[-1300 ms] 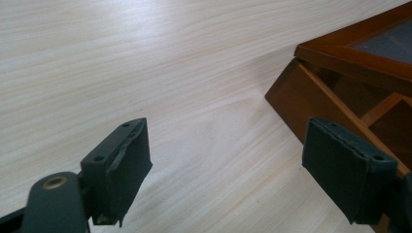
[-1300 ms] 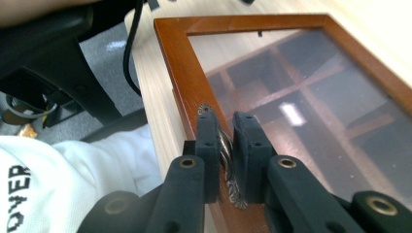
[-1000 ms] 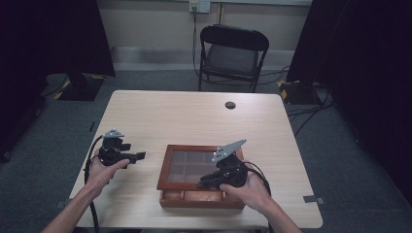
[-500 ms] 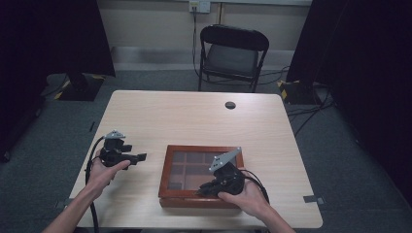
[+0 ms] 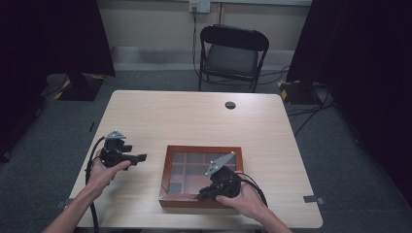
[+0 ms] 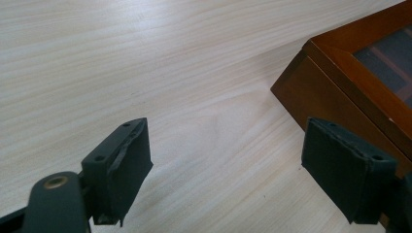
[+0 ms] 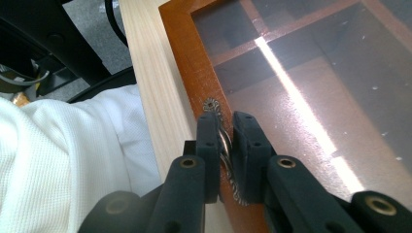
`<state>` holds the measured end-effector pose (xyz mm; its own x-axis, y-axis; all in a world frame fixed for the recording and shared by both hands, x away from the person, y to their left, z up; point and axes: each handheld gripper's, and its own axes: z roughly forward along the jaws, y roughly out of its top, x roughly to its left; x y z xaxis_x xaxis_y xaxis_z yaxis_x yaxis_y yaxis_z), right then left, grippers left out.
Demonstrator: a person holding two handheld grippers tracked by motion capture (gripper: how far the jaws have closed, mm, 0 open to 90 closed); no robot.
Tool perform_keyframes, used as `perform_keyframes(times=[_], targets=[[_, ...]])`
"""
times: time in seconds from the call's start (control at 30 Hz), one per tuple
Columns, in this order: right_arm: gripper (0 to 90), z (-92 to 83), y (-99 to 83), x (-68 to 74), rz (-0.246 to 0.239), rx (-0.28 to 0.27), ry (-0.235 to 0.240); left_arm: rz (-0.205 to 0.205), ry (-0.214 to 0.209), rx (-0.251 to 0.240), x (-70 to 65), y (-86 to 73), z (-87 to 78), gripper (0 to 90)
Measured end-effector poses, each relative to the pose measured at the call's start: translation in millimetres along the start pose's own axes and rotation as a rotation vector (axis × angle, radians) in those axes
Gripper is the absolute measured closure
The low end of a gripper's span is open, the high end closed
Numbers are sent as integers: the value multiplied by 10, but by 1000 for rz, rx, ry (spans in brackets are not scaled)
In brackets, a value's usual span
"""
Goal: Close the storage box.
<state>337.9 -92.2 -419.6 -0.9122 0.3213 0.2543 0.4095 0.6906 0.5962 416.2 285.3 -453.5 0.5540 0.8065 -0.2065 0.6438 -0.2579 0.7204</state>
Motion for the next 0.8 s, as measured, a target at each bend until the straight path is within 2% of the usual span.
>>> perform_keyframes(times=[0.2, 0.3, 0.47, 0.57, 0.63, 0.7, 0.8], targets=[[824, 9, -7, -8, -9, -2, 3, 1, 2, 4, -3, 0, 10, 179], [797, -2, -21, -26, 7, -18, 12, 3, 3, 4, -3, 0, 9, 179], [697, -142, -8, -85, 37, -96, -6, 4, 14, 13, 2, -9, -1, 181], [607, -268, -11, -150, 84, -152, -58, 2, 22, 13, 10, -12, -15, 181], [548, -367, -30, -207, 119, -213, -110, -2, 25, 12, 13, -12, -18, 183], [511, -482, -56, -271, 145, -280, -118, -4, 35, 25, 31, -9, -8, 184], [443, -615, -106, -346, 181, -305, -188, 14, 43, 58, 25, 20, 9, 184]])
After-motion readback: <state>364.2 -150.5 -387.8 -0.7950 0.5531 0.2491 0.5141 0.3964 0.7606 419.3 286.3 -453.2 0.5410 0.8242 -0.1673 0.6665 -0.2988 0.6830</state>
